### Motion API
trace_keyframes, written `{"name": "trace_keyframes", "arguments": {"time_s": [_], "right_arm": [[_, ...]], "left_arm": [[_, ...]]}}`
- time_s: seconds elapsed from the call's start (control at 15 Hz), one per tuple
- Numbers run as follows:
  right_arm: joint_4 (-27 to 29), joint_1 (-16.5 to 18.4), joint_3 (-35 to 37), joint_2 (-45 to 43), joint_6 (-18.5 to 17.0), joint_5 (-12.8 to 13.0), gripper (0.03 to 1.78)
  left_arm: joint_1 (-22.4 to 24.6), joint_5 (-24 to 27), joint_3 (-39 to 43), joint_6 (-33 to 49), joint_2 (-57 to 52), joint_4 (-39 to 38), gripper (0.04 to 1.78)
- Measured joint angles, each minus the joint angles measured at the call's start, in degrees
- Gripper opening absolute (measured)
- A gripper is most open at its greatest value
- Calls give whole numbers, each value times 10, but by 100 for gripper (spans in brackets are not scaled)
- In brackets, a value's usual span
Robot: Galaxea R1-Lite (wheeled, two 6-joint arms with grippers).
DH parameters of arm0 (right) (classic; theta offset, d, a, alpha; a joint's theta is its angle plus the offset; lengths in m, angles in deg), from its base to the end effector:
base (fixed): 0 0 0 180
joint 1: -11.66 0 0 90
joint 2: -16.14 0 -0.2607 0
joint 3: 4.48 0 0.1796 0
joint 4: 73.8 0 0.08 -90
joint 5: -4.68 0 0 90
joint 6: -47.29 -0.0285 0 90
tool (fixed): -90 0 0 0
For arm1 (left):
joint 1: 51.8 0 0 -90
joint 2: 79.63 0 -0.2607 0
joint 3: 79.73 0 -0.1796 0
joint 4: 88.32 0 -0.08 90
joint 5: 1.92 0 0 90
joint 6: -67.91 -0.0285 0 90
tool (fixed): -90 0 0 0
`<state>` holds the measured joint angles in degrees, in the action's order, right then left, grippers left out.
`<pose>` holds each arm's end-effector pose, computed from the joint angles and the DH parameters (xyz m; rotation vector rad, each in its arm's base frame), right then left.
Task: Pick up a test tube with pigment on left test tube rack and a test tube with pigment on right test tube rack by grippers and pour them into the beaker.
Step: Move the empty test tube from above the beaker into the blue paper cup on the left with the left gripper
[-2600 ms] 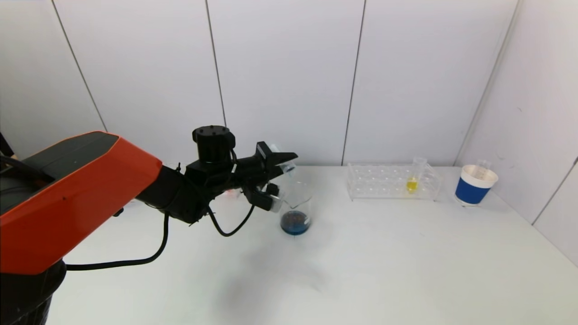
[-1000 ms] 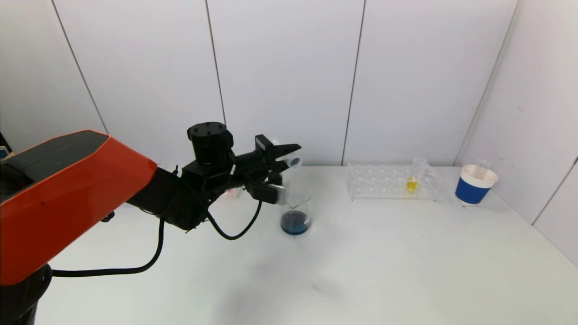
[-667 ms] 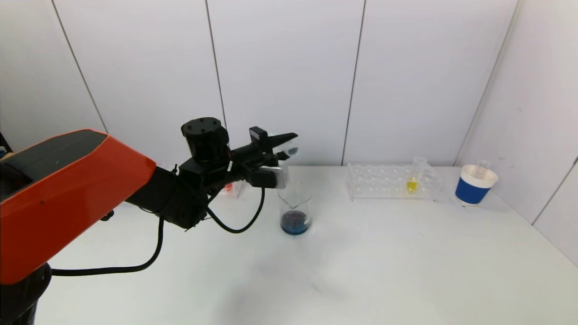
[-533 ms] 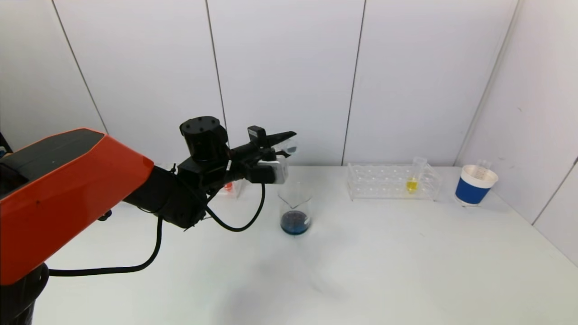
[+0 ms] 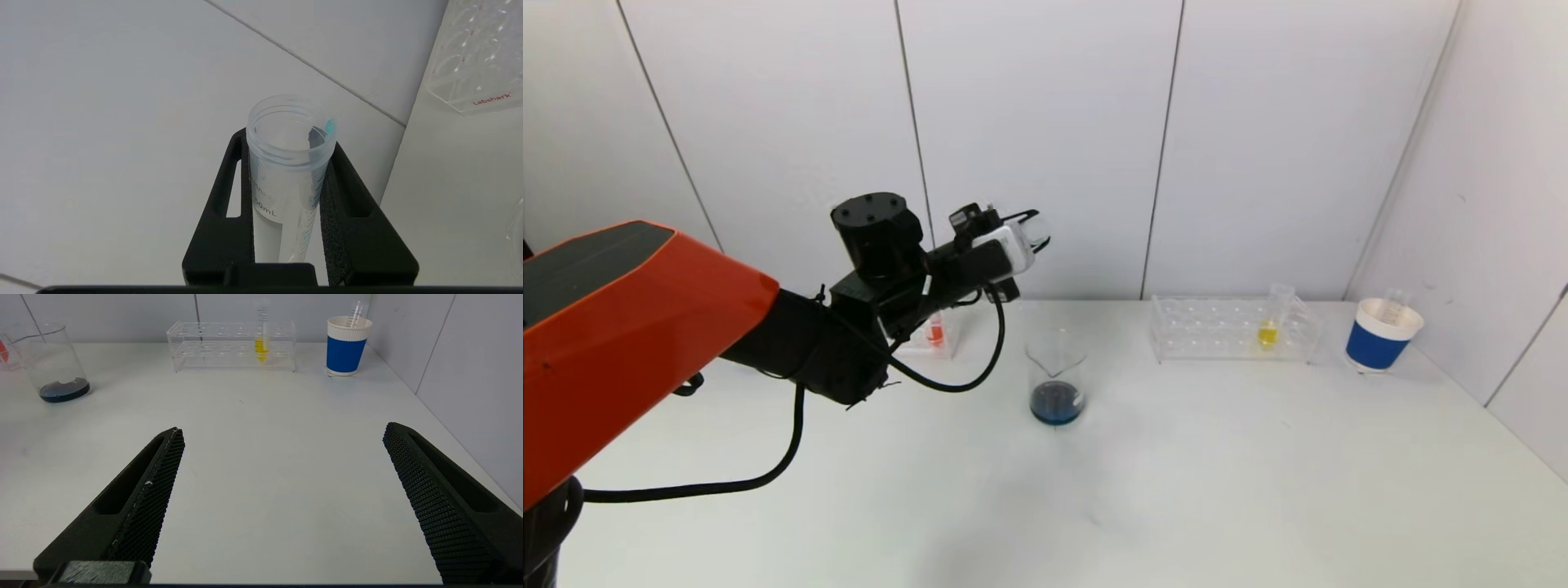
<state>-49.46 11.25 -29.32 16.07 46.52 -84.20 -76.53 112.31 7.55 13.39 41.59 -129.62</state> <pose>0.0107 -0.0005 0.0764 0.0136 -0.0100 -0.0123 0.3551 -0.1764 0.1607 0.8863 -0.6162 -0.6746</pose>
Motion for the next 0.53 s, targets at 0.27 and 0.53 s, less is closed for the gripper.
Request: {"name": "trace_keyframes", "arguments": {"time_s": [0.27, 0.53], "right_arm": [[0, 0, 0, 0, 0, 0, 177], [0, 0, 0, 0, 0, 0, 177]], "left_arm": [[-1, -61, -6, 81, -2, 1, 47], [-2, -107, -10, 162, -3, 3, 47]]}}
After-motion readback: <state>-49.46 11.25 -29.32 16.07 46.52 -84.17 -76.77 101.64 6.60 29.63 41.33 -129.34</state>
